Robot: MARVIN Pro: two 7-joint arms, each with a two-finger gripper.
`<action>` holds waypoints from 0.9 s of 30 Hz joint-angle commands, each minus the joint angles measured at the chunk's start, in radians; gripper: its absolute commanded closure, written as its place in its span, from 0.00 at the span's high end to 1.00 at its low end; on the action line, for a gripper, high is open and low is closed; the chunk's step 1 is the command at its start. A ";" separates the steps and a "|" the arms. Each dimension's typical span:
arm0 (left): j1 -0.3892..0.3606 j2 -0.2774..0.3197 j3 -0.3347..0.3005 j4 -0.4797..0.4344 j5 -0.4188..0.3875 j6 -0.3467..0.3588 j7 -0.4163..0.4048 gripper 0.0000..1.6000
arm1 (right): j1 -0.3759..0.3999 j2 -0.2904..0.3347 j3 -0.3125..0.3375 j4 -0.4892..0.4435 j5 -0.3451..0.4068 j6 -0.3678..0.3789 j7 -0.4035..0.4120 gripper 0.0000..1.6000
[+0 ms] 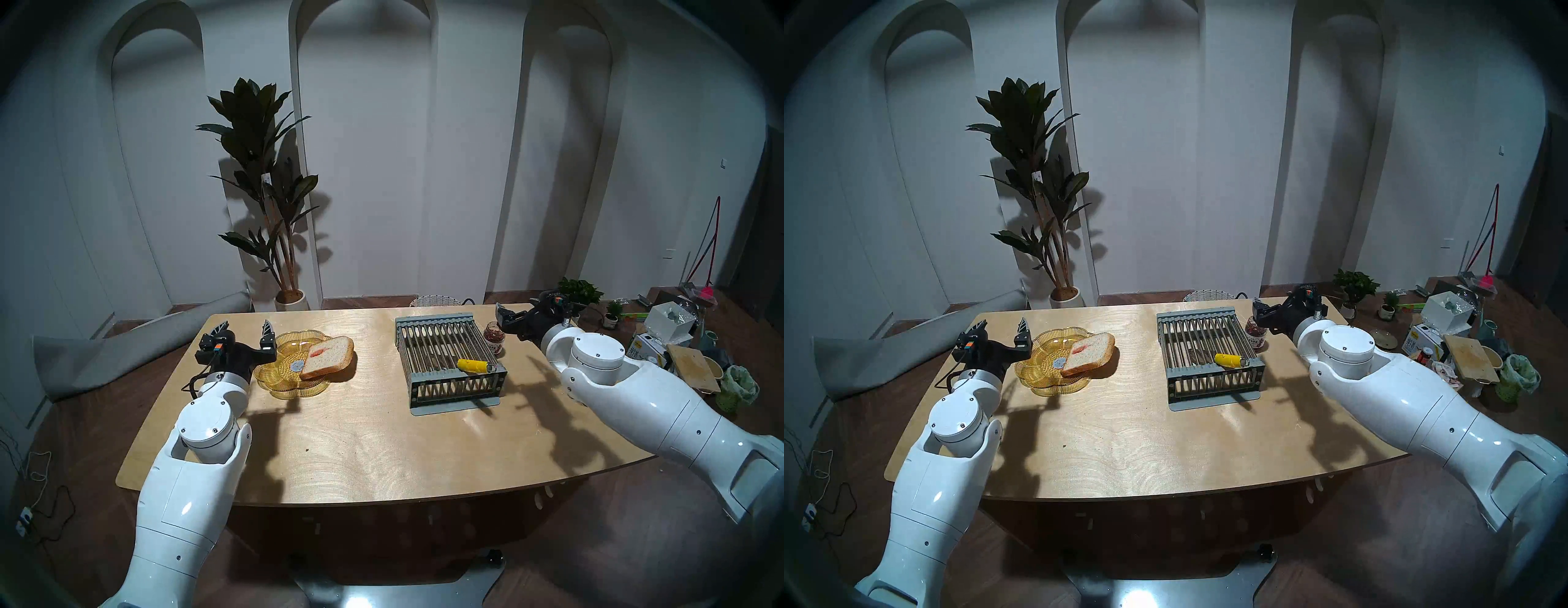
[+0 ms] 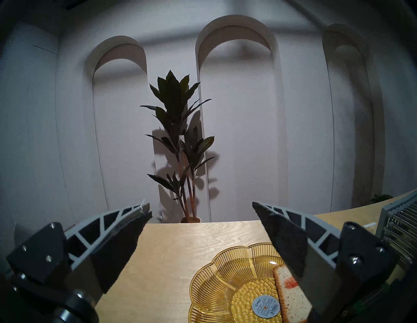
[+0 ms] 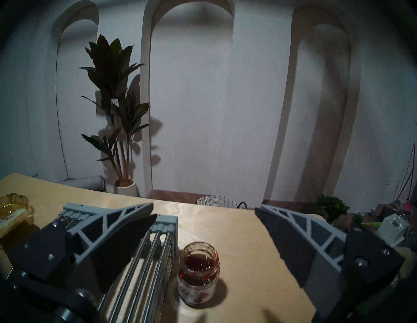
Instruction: Spread jam over the slice of bread with the knife
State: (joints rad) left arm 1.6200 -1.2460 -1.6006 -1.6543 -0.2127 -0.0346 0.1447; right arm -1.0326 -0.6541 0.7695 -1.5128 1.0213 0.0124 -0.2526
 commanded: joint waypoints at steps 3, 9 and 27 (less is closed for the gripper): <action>0.029 0.018 -0.026 -0.037 -0.017 -0.072 -0.039 1.00 | 0.013 0.060 0.000 0.016 0.058 -0.088 0.161 1.00; 0.045 0.027 -0.023 -0.031 -0.024 -0.108 -0.070 1.00 | 0.011 0.076 -0.019 0.036 0.076 -0.149 0.268 1.00; 0.022 0.022 -0.033 -0.028 -0.093 -0.061 -0.101 1.00 | 0.032 0.048 -0.046 0.188 0.163 -0.295 0.604 1.00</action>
State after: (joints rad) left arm 1.6802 -1.2156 -1.6227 -1.6605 -0.2861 -0.1357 0.0290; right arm -1.0258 -0.5837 0.7027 -1.3474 1.1612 -0.2397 0.2651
